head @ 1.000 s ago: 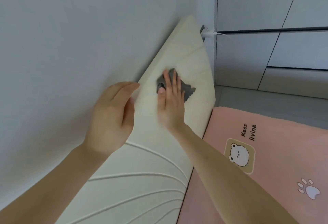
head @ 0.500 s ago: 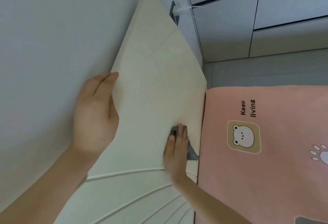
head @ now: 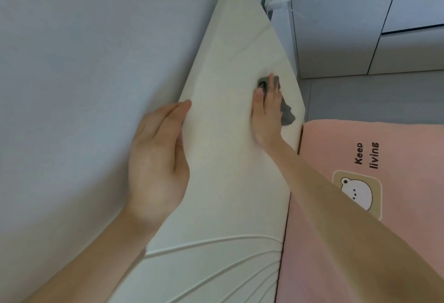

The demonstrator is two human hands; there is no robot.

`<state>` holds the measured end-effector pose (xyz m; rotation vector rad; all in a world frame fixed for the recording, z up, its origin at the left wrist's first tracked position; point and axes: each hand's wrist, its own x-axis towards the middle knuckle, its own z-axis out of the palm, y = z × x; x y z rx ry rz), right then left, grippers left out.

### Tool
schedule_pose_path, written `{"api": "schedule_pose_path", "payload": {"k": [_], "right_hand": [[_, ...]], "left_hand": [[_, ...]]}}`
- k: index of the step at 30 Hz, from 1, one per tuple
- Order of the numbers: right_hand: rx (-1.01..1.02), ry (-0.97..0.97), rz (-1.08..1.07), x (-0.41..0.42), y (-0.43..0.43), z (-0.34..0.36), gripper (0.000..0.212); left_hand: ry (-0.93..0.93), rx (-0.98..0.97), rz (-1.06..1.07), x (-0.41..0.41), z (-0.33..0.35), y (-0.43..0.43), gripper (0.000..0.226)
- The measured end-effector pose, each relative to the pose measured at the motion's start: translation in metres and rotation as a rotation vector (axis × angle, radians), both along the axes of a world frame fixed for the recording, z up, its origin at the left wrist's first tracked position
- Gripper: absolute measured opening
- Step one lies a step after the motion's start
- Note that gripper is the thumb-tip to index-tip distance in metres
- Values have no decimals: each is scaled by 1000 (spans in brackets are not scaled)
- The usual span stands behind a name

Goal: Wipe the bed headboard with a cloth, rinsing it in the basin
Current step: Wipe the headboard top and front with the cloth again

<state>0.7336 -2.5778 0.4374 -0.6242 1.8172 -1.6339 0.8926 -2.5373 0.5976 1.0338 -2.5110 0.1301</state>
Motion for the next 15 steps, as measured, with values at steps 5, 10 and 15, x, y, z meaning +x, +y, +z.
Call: {"api": "schedule_pose_path", "payload": {"k": [5, 10, 15], "right_hand": [[-304, 413, 143, 118, 89, 32, 51], [-275, 439, 112, 54, 28, 56, 55], [-264, 279, 6, -31, -49, 59, 48]], "left_hand": [[75, 85, 29, -2, 2, 3, 39], [142, 126, 3, -2, 2, 6, 44], [148, 137, 1, -1, 1, 5, 46]]}}
